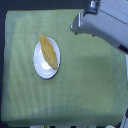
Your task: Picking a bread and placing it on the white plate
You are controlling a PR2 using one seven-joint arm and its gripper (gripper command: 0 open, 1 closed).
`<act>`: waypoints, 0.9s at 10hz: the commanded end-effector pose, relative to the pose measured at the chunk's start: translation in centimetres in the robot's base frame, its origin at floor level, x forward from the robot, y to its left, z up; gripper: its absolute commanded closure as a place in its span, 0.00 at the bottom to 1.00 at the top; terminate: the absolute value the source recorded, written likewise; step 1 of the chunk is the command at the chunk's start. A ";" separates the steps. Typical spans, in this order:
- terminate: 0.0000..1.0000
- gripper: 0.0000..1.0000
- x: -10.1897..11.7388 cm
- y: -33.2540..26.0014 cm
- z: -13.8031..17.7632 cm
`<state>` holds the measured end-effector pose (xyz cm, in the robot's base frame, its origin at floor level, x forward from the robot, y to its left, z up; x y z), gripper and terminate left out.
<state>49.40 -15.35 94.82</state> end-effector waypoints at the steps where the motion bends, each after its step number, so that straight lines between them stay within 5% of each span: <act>1: 0.00 0.00 -3.0 -9.4 -0.3; 9: 0.00 0.00 -4.5 -14.9 -1.8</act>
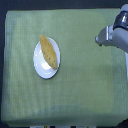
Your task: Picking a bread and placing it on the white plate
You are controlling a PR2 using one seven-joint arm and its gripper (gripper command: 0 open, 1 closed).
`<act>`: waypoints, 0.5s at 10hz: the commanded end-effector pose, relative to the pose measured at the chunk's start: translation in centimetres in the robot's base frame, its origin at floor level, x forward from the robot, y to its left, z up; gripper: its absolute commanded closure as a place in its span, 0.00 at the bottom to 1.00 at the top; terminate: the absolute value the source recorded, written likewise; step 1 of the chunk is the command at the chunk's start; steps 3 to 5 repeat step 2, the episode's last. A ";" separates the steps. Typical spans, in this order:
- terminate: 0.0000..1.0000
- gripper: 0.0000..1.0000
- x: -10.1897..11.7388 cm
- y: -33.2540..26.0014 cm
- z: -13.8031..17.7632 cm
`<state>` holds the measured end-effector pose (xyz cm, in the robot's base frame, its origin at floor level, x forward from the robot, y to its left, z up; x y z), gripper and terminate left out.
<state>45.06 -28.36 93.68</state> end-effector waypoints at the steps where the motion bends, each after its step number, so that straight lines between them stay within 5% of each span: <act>1: 0.00 0.00 -0.5 -1.9 -0.9; 2: 1.00 0.00 -0.4 -2.4 -1.0; 5: 1.00 0.00 -0.4 -2.4 -1.0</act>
